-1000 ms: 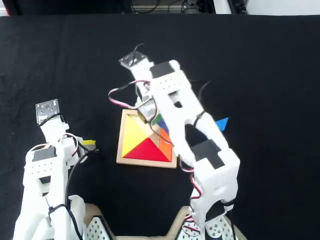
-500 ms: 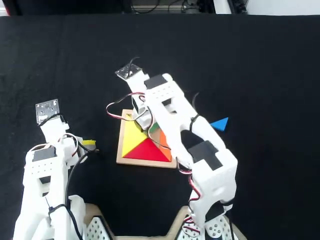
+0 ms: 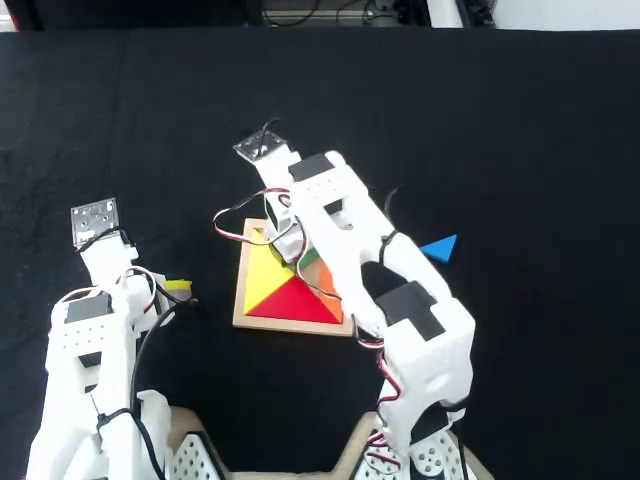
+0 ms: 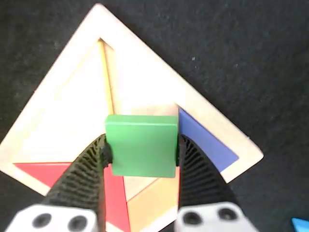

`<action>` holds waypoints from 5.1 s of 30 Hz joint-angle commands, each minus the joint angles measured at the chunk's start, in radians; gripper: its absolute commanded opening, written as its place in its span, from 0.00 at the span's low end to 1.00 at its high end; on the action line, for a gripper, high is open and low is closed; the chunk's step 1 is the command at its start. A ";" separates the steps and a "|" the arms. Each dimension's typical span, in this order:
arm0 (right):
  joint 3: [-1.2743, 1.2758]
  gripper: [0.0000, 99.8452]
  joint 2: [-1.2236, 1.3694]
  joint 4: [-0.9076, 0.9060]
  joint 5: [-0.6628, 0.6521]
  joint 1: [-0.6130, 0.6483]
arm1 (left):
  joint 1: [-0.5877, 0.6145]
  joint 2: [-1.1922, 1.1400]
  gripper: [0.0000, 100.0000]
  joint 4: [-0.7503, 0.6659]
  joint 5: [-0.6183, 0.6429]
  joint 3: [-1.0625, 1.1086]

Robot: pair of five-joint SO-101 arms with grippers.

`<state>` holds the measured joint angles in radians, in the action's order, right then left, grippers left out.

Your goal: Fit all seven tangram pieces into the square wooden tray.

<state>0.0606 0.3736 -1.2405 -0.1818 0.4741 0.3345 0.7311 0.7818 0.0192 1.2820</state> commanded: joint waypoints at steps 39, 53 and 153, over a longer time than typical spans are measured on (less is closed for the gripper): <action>-0.004 0.19 -0.159 -0.031 0.023 0.040 | -0.008 0.008 0.33 -0.002 -0.014 -0.002; 0.015 0.27 -0.157 -0.061 0.015 0.041 | -0.008 0.008 0.33 -0.002 -0.014 -0.002; -0.644 0.01 0.360 -0.150 -0.506 0.137 | -0.010 0.008 0.33 0.002 -0.015 -0.002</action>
<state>-0.5010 0.7342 -1.3817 -0.6774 0.5554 0.3345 0.7311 0.7818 0.0192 1.2820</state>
